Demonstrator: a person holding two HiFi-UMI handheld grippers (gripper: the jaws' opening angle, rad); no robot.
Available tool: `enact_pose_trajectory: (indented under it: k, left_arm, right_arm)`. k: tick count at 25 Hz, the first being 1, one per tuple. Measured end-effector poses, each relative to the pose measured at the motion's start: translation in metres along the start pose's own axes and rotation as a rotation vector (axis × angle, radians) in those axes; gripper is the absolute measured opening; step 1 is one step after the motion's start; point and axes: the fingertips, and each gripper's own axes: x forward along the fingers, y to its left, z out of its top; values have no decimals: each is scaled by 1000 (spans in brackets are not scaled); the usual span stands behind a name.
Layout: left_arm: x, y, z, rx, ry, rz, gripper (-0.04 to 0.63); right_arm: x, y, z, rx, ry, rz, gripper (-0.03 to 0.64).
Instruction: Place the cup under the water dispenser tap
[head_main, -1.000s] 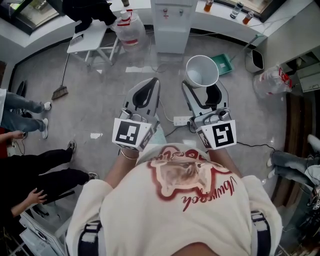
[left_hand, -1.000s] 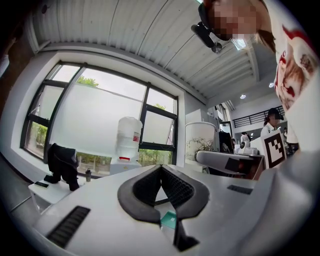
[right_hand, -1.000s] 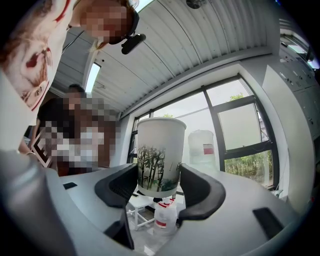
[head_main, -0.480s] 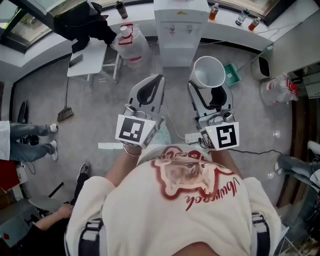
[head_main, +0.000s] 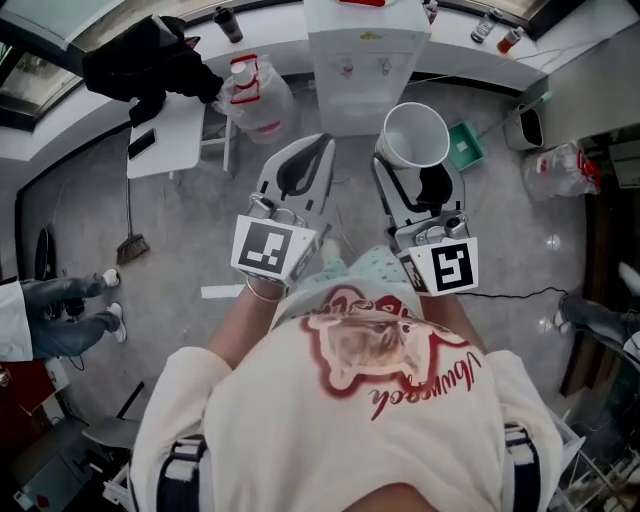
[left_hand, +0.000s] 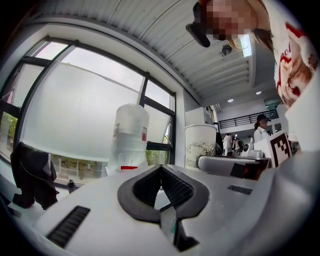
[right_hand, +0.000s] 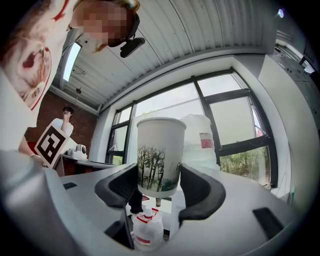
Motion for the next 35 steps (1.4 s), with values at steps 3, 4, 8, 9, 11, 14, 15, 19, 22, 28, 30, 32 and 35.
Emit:
enact_pose_trajectory:
  k: [3,4,8,9,11,14,15,19,22,28,30,32,35]
  left_arm:
    - [10,6,-6,-9,-5,-10,20]
    - [13,8,-8,-16,-5,-13,20]
    - [29,25,-13,-29,16,21,20]
    - [34,30,-13,-28,14,29,20]
    - [46,42,-12,-24,7,46,21]
    - [68,61,-5,-21,13,92,21]
    - [76,66,-2,-17,13,105,20]
    - [112,81,2,-10,-17,140,21]
    - [134,89,2,0,-49,160,21]
    - [156,123,-16,-11,-25,262,20]
    - [159,133,-22,-23,-15,271,21]
    - [162,137,-31,-33,-7,253,20]
    - [163,142,-52,-48,16,226,20]
  right_arm:
    - [9,-6,-6,4,12,-1,268]
    - [12,-8,-7,4,16,0,268]
    - [31,-18,-16,7,24,20,268]
    - [38,-21,-19,7,25,27,268]
    - [53,-28,-24,7,26,44,268]
    - [77,-41,-24,4,22,76,268]
    - [84,-47,-24,2,18,87,268]
    - [112,-71,-29,4,19,134,268]
    - [132,-85,-34,25,20,177,268]
    - [169,-101,-54,42,29,223,268]
    - [176,-102,-67,50,44,224,268]
    - [179,-101,-78,64,51,218,268]
    - [179,-95,-97,84,62,192,268]
